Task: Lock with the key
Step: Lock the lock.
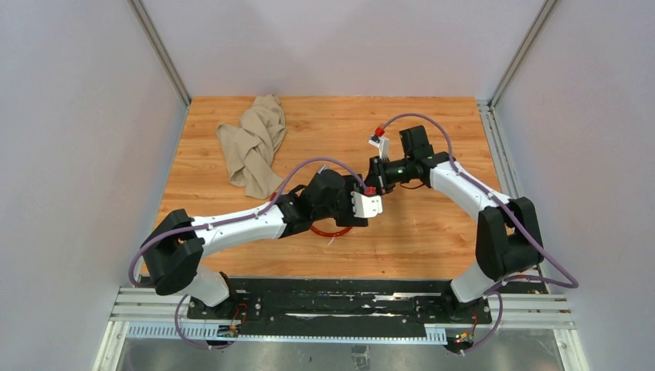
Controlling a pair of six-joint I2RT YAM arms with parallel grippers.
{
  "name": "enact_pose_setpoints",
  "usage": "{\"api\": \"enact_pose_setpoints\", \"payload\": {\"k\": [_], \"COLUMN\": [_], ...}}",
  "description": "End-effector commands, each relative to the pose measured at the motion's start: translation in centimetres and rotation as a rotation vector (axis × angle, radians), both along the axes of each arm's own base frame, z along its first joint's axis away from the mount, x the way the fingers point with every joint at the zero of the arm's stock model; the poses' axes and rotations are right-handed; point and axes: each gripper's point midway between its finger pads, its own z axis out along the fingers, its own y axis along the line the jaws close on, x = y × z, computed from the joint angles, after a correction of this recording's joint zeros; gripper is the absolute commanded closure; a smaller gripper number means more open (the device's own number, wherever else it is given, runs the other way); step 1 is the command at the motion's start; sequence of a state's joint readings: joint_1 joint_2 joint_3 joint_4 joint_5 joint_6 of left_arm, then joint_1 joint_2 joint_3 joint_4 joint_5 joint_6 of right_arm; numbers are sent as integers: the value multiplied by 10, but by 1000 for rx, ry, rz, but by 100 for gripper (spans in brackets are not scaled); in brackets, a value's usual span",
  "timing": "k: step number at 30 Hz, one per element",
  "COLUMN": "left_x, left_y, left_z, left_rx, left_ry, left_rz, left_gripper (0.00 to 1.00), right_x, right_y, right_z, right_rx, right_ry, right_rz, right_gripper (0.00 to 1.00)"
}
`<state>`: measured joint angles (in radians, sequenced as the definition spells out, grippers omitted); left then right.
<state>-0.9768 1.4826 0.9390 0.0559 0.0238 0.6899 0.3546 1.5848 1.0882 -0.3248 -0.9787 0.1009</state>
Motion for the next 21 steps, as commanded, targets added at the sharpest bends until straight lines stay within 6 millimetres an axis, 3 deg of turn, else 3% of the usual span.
{"api": "enact_pose_setpoints", "payload": {"k": [1,6,9,14,21], "left_x": [-10,-17,-16,-20,-51], "left_y": [-14,-9,-2,6,-6], "left_z": [19,30,44,61,65], "left_rx": [-88,-159,-232,-338,-333], "left_ry": [45,148,225,384,606], "left_rz": [-57,-99,-130,-210,-386], "left_gripper": [0,2,1,15,36], "right_x": [3,0,-12,-42,-60], "right_y": [-18,-39,-48,-46,-40], "right_z": [20,17,19,38,59], "right_rx": [10,-25,-12,83,138], "right_ry": [-110,-181,-215,-291,-402], "right_rz": [-2,3,59,187,266], "right_gripper": [99,99,99,99,99]}}
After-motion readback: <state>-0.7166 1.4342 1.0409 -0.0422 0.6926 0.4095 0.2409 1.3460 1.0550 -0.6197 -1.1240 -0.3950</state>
